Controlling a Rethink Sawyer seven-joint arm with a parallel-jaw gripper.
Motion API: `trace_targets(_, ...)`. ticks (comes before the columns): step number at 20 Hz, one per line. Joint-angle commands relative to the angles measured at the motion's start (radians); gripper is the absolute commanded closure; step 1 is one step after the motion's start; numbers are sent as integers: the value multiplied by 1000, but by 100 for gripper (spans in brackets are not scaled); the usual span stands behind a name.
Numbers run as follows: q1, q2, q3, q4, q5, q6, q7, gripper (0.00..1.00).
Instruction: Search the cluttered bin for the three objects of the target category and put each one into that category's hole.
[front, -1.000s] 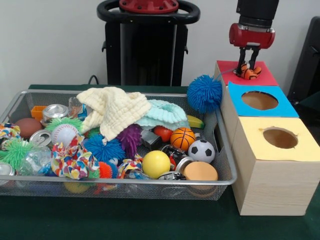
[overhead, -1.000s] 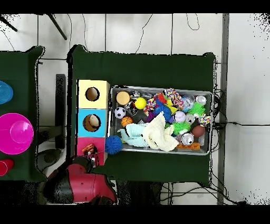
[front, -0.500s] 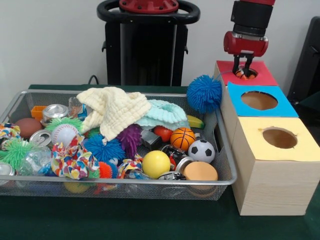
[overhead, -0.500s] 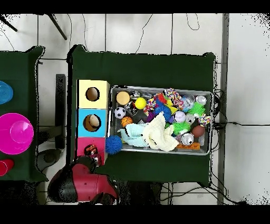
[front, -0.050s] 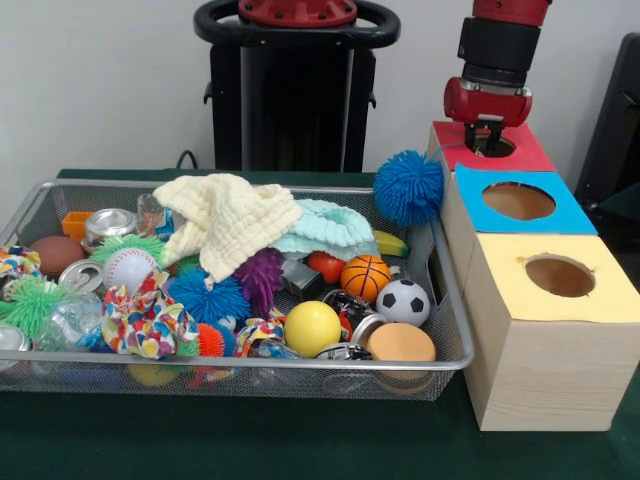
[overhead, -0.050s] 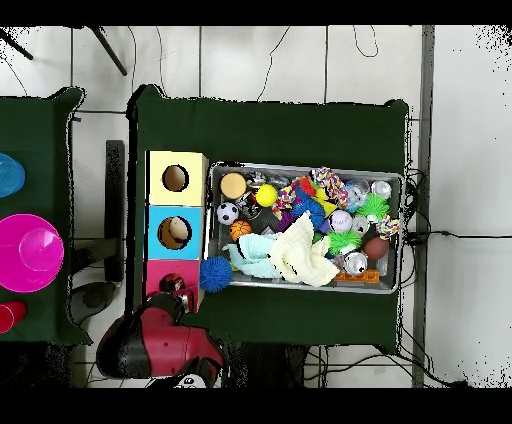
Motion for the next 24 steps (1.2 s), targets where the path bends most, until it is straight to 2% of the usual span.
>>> trace_targets(1, -22, 68, 94, 17, 59, -40, 300, 100)
trace_targets(17, -39, 59, 121, 12, 68, -30, 298, 100)
trace_targets(18, -39, 59, 119, 10, 65, -32, 292, 0)
trace_targets(24, -44, 58, 123, 13, 58, -32, 282, 0)
